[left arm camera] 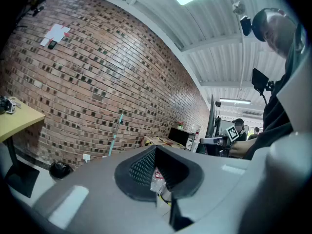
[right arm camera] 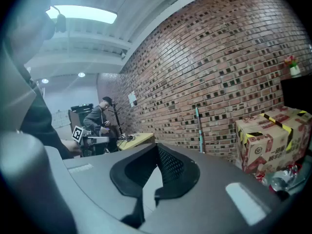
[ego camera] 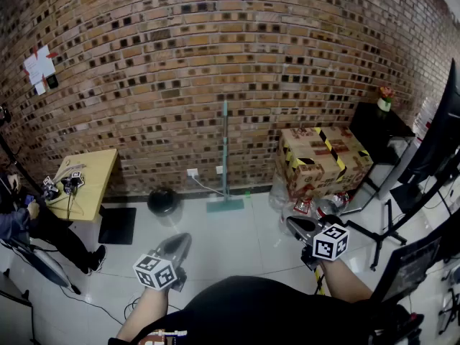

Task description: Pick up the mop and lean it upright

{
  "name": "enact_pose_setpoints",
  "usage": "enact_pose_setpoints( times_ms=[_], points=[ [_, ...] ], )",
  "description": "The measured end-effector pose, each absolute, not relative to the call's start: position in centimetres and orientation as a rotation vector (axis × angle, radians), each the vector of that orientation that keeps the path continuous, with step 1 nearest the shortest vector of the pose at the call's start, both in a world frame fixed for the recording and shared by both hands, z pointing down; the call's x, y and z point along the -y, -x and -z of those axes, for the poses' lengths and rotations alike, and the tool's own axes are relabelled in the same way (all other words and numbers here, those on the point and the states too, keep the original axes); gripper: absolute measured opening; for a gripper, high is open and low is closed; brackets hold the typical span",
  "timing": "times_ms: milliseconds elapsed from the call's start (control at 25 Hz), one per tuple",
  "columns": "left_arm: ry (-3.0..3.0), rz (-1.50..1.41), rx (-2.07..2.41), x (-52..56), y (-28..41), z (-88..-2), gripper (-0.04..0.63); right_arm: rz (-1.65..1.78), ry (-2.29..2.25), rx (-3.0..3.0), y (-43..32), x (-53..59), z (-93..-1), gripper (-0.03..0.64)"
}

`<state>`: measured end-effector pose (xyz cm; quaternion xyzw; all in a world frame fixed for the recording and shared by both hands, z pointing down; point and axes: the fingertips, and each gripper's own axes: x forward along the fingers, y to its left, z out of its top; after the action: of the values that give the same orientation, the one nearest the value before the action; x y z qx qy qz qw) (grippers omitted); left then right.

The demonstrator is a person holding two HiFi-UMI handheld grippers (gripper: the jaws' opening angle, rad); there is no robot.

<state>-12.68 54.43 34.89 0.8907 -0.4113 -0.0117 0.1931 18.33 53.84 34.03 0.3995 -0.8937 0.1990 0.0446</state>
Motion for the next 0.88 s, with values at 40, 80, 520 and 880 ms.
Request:
enact_pose_setpoints(
  times_ms=[40,80,520,880],
  points=[
    [-2.496,0.033,1.150,-54.5,11.7,-35.0,0.000,-0.608,-1.218,2.729,-19.2,-53.9,-34.1,0.014],
    [-2.492,0.032,1.146,-54.6,10.8,-35.1,0.000,-0.609,-1.215,2.728,-20.0,-53.9,-34.2,0.014],
    [-2.455,0.005,1.145,-53.9,6.6,-36.5,0.000,-0.656,-1.176,2.712,-23.7,-52.4,-36.4,0.014],
    [-2.481,0.050,1.068,-45.8,10.4,-37.5,0.000,-0.605,-1.229,2.675,-19.6,-46.1,-35.7,0.014]
  ],
)
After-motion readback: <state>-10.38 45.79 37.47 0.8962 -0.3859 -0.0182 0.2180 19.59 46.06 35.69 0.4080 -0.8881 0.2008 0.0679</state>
